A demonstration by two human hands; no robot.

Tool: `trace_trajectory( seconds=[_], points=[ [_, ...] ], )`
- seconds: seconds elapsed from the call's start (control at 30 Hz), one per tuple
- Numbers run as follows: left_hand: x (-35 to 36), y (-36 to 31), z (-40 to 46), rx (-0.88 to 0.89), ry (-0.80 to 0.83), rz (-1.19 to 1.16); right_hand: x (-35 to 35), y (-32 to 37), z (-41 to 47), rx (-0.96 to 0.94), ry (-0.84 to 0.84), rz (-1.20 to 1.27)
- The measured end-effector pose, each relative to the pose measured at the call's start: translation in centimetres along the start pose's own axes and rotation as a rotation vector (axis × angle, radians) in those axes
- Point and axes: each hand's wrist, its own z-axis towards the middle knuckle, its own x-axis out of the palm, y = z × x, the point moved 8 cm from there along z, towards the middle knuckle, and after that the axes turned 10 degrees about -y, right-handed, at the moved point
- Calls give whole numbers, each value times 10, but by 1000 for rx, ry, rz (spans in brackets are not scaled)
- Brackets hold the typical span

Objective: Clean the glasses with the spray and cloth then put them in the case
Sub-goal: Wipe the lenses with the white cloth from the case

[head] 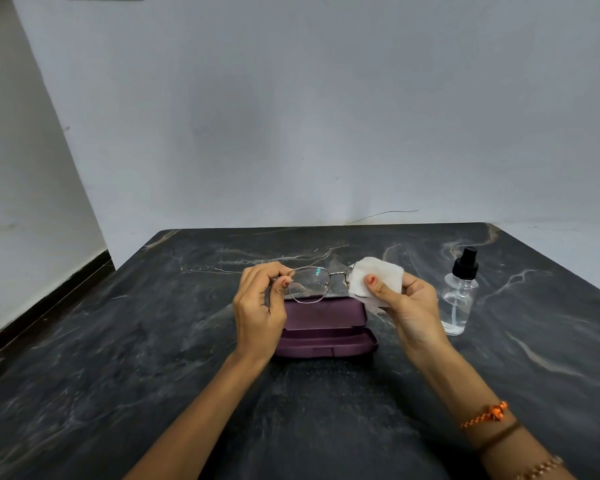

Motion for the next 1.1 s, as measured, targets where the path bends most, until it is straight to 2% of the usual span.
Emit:
trace_trajectory(
  seconds=[0.17, 0.27, 0.37, 0.57, 0.8, 1.1],
  points=[
    [-1, 0, 0, -33, -14, -32, 4, -10, -3, 128, -37, 253],
    [2, -6, -3, 14, 15, -38, 2, -27, -5, 265, -137, 406],
    [5, -12, -7, 54, 42, -43, 1, -32, -7, 296, -174, 457],
    [10, -15, -10, 81, 86, -64, 6, -27, -7, 235, -103, 401],
    [4, -13, -6, 86, 45, -61, 18, -1, -13, 18, 103, 199],
    [4, -16, -9, 121, 42, -43, 10, 4, -11, -99, 14, 31]
  ],
)
